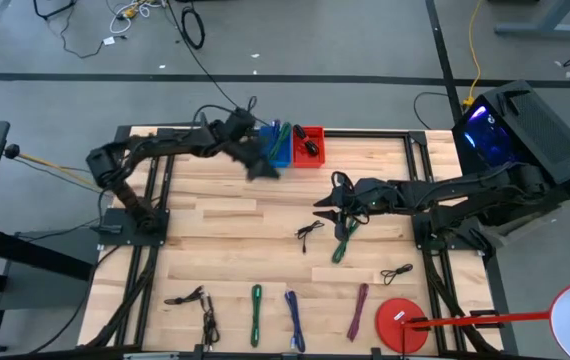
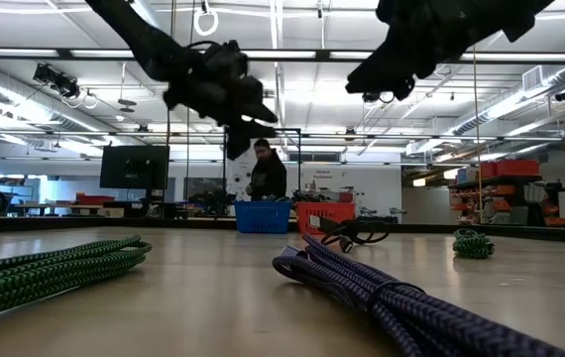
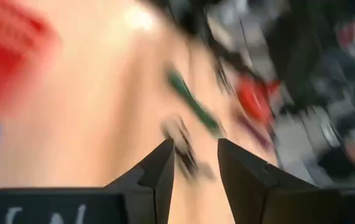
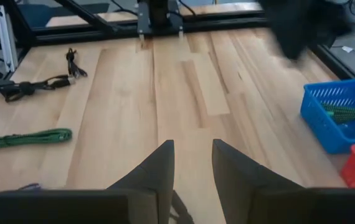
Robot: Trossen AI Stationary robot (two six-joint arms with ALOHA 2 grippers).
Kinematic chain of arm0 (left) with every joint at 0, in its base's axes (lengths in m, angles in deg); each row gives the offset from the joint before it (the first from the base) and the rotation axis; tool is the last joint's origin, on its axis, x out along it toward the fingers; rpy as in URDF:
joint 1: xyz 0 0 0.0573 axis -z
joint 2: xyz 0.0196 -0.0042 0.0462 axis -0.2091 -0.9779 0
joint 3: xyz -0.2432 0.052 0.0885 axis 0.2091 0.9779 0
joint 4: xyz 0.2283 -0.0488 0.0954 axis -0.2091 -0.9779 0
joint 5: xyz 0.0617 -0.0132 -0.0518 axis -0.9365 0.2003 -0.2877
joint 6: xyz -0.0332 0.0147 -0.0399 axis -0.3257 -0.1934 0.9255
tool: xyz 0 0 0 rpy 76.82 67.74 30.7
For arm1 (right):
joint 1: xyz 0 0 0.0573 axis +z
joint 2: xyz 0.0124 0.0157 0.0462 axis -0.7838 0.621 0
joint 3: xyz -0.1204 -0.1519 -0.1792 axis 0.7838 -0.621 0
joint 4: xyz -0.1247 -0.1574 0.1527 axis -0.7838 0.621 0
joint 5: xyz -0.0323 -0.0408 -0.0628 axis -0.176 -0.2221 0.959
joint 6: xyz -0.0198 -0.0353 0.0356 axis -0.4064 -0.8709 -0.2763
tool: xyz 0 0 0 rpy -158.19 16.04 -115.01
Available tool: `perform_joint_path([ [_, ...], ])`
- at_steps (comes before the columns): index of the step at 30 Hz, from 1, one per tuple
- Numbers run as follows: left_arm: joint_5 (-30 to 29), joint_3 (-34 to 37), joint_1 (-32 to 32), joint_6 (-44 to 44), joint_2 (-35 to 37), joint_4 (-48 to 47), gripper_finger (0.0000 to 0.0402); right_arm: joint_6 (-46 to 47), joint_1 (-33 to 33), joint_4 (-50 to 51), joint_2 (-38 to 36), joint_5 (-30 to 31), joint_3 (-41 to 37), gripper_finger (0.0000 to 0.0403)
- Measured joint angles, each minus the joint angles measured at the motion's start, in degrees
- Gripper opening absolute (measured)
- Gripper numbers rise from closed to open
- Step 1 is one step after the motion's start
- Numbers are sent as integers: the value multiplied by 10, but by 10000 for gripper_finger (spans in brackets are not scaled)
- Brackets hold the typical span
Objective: Pick & Place USB Port
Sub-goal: Put the black charger cable into the red bin
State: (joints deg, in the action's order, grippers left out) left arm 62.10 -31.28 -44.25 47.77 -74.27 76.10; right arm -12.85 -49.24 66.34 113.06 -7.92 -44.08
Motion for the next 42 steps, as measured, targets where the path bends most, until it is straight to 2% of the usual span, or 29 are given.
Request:
perform_joint_path([
  [2,-15,0,30,-45,29,-130,127,0,0,-2,0,0,-1,110],
  [5,-110,0,92,-73,69,-304,126,-1,0,-10,0,1,0,110],
  [7,-183,0,146,-57,88,-391,126,-3,0,-18,0,1,0,110],
  [9,-225,1,205,-15,102,-447,126,-7,0,-28,-1,2,0,110],
  [13,-284,1,327,79,125,-497,126,-7,0,-41,-1,2,0,110],
  [21,-422,1,543,280,134,-506,126,2,0,-54,-1,-5,0,110],
  [30,-467,1,710,536,116,-542,126,-5,0,-64,-1,-15,0,110],
  [38,-426,1,788,663,66,-536,126,-12,0,-65,-1,-15,0,110],
  [42,-406,1,813,693,44,-516,126,-14,0,-65,-1,-15,0,110],
])
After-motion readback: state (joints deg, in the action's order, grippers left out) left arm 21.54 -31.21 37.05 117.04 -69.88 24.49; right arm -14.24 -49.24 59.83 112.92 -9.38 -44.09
